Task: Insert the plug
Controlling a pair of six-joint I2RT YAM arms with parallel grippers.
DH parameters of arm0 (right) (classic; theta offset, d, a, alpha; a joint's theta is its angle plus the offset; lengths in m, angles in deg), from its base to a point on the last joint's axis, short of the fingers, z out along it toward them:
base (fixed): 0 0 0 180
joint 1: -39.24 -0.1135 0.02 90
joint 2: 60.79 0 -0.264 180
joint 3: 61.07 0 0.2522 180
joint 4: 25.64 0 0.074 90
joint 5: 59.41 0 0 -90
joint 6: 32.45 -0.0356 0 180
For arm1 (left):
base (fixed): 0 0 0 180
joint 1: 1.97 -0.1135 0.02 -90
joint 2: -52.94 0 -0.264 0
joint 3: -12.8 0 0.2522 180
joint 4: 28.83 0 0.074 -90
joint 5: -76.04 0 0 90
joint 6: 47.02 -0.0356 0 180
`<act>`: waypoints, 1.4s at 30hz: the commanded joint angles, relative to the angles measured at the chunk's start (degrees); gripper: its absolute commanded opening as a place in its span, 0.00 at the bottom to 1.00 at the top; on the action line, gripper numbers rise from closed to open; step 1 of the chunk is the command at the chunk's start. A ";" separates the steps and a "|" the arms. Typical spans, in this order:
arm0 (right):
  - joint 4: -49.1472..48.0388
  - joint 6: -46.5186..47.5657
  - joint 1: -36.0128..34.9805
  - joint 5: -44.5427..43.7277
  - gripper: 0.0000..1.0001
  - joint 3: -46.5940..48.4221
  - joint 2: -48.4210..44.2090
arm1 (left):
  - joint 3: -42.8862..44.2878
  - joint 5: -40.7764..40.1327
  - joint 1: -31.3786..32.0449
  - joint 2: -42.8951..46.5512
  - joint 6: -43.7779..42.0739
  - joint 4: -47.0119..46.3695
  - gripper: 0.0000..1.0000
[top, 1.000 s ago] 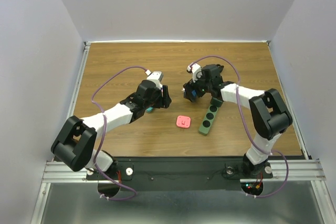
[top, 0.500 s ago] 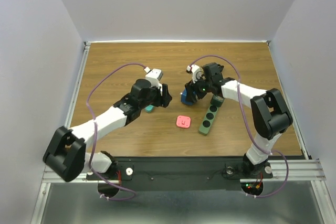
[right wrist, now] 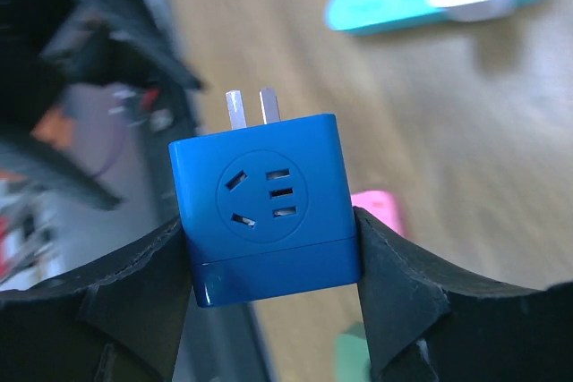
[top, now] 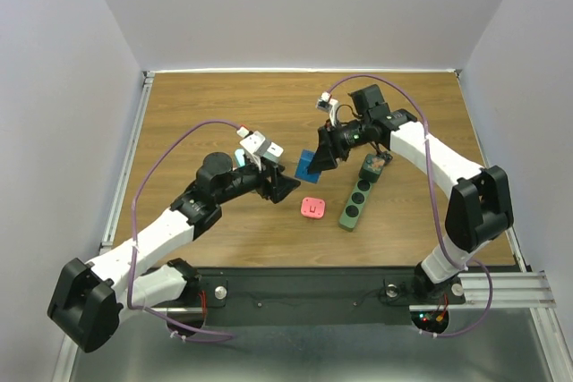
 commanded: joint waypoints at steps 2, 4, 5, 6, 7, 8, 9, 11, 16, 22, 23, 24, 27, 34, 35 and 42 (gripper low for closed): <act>6.51 0.03 0.14 16.35 0.00 3.18 -2.06 | -1.07 6.33 0.10 1.74 1.57 -5.77 0.79; 7.48 1.34 0.23 19.50 0.00 3.19 -2.32 | -1.07 7.30 0.09 0.86 1.92 -6.56 0.79; 7.83 1.79 0.23 20.56 0.00 3.19 -2.58 | -0.81 7.48 0.10 0.07 2.01 -6.56 0.79; 8.09 2.23 0.14 21.18 0.01 3.27 -2.67 | -0.72 7.57 0.10 0.06 2.01 -6.65 0.79; 8.88 2.84 0.06 21.19 0.00 3.27 -2.76 | -0.72 7.57 0.10 -0.46 2.19 -6.82 0.79; 9.41 3.28 0.06 21.28 0.00 3.19 -2.68 | -0.72 8.00 0.01 -0.64 2.28 -7.09 0.79; 10.02 3.98 0.14 21.54 0.00 3.19 -2.41 | -0.63 8.27 0.01 -1.07 2.71 -7.87 0.79; 11.69 5.74 -0.12 22.33 0.00 3.19 -2.24 | -0.72 8.71 0.01 -1.43 3.15 -8.93 0.79; 15.64 9.78 -1.26 22.07 0.00 4.24 -1.53 | -0.28 11.25 -0.26 -4.59 5.00 -12.44 0.79; 17.94 12.77 -1.79 23.65 0.00 5.65 -1.44 | -0.37 14.16 -0.26 -8.98 8.60 -18.16 0.79; 18.11 12.95 -1.79 24.00 0.01 5.65 -1.53 | -0.63 14.94 -0.26 -9.42 9.48 -18.69 0.79; 18.20 13.30 -1.88 24.35 0.00 5.65 -1.62 | -0.72 15.38 -0.26 -9.78 10.01 -20.26 0.79; 18.56 14.18 -1.88 25.23 0.00 5.30 -1.88 | -1.59 17.22 -0.26 -10.74 11.94 -23.95 0.73; 18.82 15.59 -1.88 26.29 0.00 5.03 -2.06 | -2.56 22.68 -0.26 -13.73 15.90 -30.20 0.22; 18.82 15.85 -1.88 26.46 0.00 5.12 -2.15 | -2.91 23.21 -0.34 -13.91 16.68 -30.81 0.17; 18.29 16.03 -1.88 23.48 0.21 5.82 -1.09 | -4.14 20.14 -0.61 -13.21 21.69 -31.00 0.00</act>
